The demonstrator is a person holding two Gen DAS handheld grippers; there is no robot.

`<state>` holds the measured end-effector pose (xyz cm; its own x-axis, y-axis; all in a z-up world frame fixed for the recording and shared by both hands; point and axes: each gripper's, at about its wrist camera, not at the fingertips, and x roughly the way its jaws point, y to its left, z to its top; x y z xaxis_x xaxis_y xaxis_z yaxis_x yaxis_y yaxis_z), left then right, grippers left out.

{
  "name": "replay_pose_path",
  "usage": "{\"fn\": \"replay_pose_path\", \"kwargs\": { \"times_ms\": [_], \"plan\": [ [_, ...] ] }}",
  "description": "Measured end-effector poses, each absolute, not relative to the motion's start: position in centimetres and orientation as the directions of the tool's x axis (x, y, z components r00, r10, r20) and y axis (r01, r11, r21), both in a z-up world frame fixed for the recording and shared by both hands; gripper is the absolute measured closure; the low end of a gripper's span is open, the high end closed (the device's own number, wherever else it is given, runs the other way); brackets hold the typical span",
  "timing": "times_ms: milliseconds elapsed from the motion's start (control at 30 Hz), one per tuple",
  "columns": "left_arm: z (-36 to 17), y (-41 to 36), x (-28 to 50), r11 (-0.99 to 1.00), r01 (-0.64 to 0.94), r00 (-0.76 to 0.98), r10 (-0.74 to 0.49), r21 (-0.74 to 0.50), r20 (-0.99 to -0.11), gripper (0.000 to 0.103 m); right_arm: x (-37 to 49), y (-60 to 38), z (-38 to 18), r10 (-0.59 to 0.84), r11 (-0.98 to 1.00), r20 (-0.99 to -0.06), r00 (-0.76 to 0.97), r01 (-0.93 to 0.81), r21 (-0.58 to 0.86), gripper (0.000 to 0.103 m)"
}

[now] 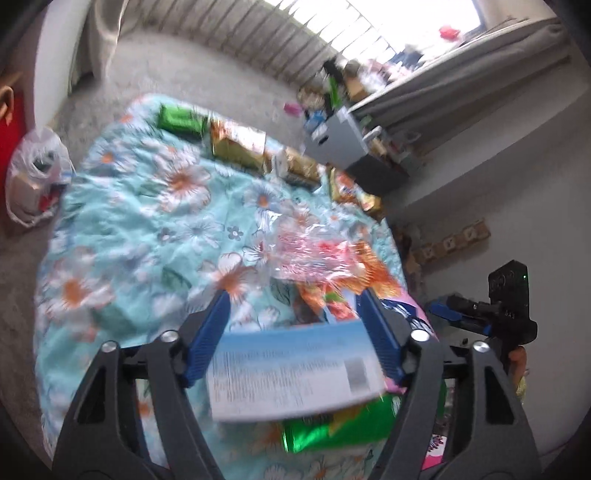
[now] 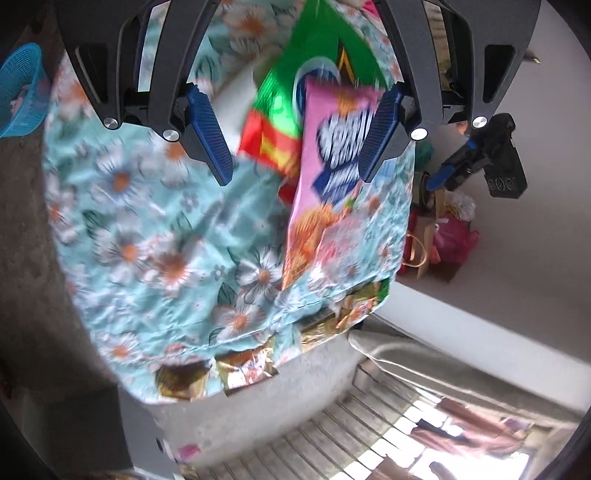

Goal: Collect trash
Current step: 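Move both tools back over the trash pile on the bed, then grasp the clear plastic bag with the left tool while the right grasps the pink snack bag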

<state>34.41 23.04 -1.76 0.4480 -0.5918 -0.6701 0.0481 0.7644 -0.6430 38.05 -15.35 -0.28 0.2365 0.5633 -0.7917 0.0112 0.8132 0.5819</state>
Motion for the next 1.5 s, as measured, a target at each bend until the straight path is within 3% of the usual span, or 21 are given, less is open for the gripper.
{"fn": "replay_pose_path", "kwargs": {
  "times_ms": [233, 433, 767, 1033, 1233, 1367, 1500],
  "plan": [
    [-6.4, 19.9, 40.4, 0.800, 0.011, 0.327, -0.570, -0.600, -0.754, 0.040, 41.7, -14.3, -4.6, 0.569, 0.811, -0.812, 0.129, 0.072, 0.580, 0.040],
    [-8.2, 18.1, 42.4, 0.791, -0.003, 0.283, -0.587, -0.612, -0.759, 0.047, 42.4, -13.8, -6.2, 0.627, 0.769, -0.773, 0.093, 0.082, 0.634, 0.049],
    [-10.0, 16.7, 43.4, 0.783, -0.038, 0.249, -0.594, -0.621, -0.765, 0.079, 42.0, -13.2, -6.5, 0.680, 0.726, -0.729, 0.082, 0.064, 0.685, 0.074],
    [-9.7, 17.6, 42.8, 0.782, -0.039, 0.287, -0.588, -0.622, -0.757, 0.095, 41.8, -12.7, -5.8, 0.699, 0.709, -0.709, 0.099, 0.034, 0.704, 0.089],
    [-9.5, 19.1, 42.7, 0.757, -0.081, 0.307, -0.599, -0.648, -0.739, 0.094, 41.6, -12.4, -5.6, 0.702, 0.705, -0.704, 0.112, 0.029, 0.708, 0.090],
    [-10.1, 20.2, 43.3, 0.718, -0.157, 0.305, -0.617, -0.678, -0.725, 0.062, 41.5, -13.0, -5.8, 0.708, 0.699, -0.698, 0.110, 0.037, 0.714, 0.090],
    [-10.6, 20.2, 44.1, 0.716, -0.179, 0.292, -0.616, -0.674, -0.732, 0.062, 41.5, -13.1, -6.3, 0.715, 0.691, -0.692, 0.096, 0.051, 0.721, 0.090]
  ]
}}
